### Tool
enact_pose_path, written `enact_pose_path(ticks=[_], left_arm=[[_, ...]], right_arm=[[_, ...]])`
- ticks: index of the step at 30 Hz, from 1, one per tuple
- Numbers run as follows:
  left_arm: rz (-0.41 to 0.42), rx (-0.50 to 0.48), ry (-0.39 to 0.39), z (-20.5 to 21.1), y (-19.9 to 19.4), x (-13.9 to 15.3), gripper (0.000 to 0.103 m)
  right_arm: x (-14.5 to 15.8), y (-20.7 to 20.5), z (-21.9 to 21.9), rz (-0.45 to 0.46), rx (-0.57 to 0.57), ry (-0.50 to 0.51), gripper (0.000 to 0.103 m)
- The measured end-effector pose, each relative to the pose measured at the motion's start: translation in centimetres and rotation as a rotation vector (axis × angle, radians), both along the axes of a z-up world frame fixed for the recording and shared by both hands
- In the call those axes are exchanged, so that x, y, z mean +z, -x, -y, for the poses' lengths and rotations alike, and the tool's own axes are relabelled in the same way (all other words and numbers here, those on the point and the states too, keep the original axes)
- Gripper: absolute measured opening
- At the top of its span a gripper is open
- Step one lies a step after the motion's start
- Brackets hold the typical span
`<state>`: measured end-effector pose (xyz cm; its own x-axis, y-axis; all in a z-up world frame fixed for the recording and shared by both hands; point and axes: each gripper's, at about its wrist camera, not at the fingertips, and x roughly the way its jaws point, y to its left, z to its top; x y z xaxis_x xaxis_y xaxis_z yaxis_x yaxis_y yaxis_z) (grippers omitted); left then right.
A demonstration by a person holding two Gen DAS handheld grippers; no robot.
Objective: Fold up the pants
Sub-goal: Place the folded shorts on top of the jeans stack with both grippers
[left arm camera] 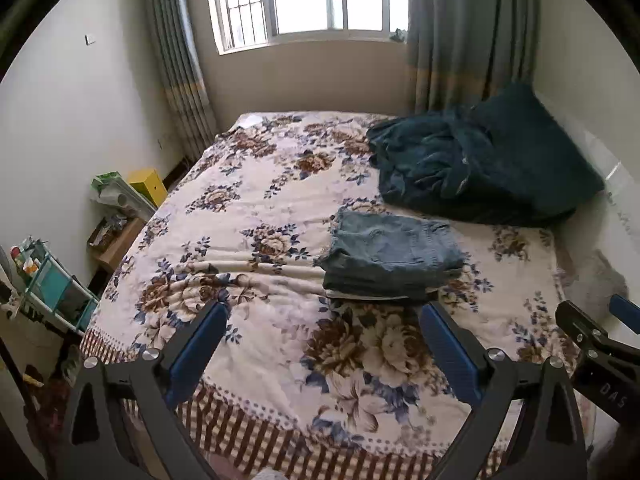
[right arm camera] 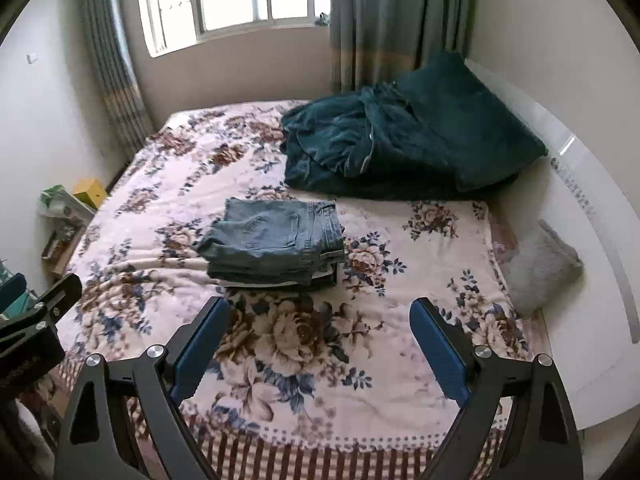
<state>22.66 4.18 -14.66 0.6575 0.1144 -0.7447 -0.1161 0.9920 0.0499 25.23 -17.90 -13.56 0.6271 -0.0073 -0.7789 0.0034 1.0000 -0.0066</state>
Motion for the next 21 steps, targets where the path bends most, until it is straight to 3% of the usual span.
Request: enact_pose_path(ticks=[13, 19, 21], left_arm=[[0.117, -0.047, 0.019, 0.7, 10.4, 9.7, 0.099], [0.135, -0.053, 0.011, 0.3, 12.1, 11.3, 0.099], [0.140, -0.054, 0.001, 0.5, 12.4, 11.2, 0.103]], right_arm=[[11.9, 14.5, 0.6, 0.113, 0.042, 0.008, 0.094], [14.7, 16.7, 0.2, 0.154, 0.030, 0.017, 0.094], [15.1, 16.5, 0.3, 0.173, 0.016, 0.010, 0.100]])
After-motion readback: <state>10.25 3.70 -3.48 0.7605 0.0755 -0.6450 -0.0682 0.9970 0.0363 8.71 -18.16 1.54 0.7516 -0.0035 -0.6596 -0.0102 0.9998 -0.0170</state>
